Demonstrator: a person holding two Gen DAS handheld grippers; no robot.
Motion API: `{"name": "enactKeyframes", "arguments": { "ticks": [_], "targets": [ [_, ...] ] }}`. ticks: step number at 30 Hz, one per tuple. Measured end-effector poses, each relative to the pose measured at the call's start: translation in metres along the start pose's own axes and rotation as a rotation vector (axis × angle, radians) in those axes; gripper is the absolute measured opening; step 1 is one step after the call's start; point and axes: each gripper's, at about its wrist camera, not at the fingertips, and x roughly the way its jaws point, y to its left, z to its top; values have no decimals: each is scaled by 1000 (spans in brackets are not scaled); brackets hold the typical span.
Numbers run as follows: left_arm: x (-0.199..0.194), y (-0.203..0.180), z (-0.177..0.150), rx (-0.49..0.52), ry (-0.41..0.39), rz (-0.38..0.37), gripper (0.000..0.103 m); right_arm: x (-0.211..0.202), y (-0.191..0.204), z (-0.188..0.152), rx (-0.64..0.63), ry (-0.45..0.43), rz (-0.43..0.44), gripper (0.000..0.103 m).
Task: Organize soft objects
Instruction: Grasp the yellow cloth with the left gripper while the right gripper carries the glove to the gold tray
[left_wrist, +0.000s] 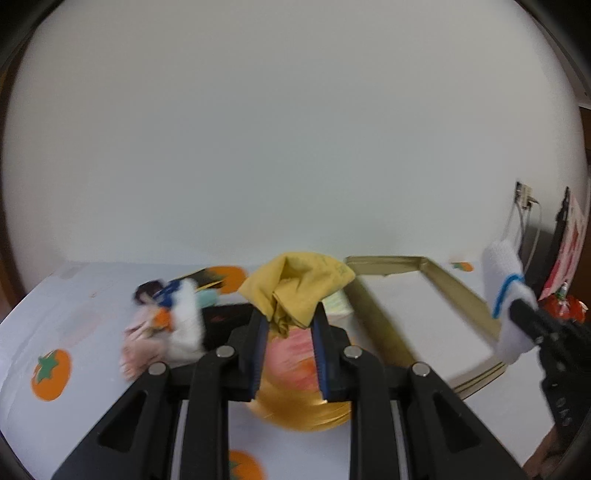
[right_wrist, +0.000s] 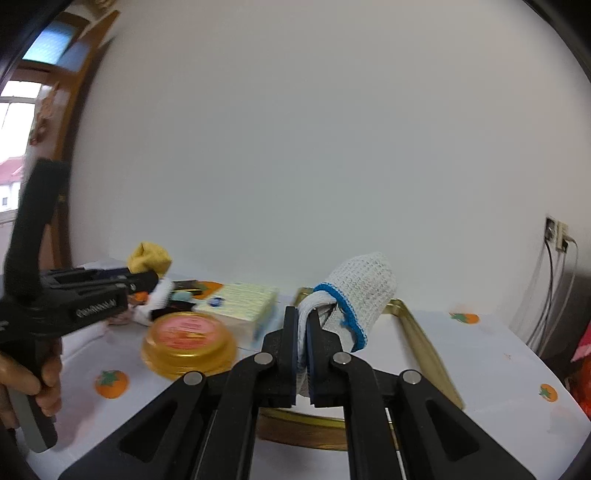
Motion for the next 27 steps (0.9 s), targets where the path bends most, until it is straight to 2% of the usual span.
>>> {"name": "enactKeyframes", "arguments": {
  "ticks": [6,9,13,21,27],
  "targets": [
    [13,-49,18,44,-7,-59,21,20,-33,7,9,50,-56,5],
    [21,-73,20,50,18,-95,21,30,-49,10,30,67,-76,5],
    [42,-102,23,52,59,-124,21,43,-61,16,71,96,-60,5],
    [99,-138,17,62,207,-88,21,80,-77,21,178,214,-14,5],
    [118,-147,14,52,249,-62,21,101,-90,19,276,285,30,6]
  ]
}}
